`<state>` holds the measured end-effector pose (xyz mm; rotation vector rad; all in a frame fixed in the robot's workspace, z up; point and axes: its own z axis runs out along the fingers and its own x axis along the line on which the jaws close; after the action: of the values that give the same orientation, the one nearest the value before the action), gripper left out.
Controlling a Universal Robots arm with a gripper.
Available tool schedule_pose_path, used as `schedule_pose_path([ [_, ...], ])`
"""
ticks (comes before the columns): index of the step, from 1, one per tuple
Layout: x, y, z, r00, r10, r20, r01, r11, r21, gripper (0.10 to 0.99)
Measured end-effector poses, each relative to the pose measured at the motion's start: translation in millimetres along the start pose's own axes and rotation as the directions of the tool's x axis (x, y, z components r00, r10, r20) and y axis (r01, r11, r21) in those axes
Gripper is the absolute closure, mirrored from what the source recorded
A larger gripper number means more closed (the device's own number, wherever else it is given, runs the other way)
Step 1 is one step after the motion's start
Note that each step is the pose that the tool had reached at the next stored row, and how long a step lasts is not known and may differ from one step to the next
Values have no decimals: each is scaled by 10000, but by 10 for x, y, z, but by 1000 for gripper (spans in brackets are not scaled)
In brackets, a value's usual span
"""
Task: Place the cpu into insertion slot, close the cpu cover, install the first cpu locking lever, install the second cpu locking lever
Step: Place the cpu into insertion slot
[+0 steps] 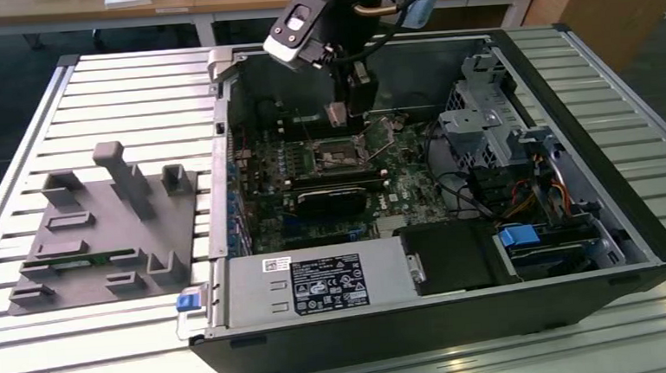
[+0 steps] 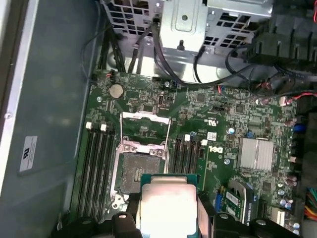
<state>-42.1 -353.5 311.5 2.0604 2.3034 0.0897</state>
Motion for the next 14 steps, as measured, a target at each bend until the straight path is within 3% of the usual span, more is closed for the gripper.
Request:
schedule_pose_path([
  [7, 61, -2, 118, 9989, 462, 46, -462, 9989, 8, 549],
  [14, 152, -1, 239, 9988, 488, 93, -489, 9987, 111, 549],
])
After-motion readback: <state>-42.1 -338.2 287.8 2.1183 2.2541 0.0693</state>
